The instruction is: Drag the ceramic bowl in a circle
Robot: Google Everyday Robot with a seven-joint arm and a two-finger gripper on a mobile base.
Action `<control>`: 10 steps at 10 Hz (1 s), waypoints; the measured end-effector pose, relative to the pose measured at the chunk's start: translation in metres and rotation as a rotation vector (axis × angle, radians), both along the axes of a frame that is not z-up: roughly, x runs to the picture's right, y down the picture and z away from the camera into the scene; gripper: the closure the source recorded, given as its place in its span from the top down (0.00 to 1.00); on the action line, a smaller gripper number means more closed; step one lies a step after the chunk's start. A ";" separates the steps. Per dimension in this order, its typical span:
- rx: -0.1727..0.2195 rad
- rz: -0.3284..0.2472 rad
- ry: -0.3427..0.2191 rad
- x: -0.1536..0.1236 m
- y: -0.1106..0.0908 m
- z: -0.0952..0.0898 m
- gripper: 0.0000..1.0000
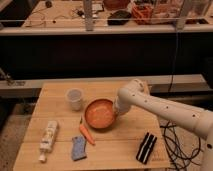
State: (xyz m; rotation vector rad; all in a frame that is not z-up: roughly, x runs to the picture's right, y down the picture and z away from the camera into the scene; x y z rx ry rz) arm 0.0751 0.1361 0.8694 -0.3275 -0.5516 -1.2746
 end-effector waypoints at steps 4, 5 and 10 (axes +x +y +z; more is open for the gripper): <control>0.020 0.029 0.023 0.001 -0.034 0.030 0.00; 0.018 0.054 0.033 0.009 -0.049 0.045 0.00; -0.001 0.184 0.132 0.085 -0.081 0.075 0.00</control>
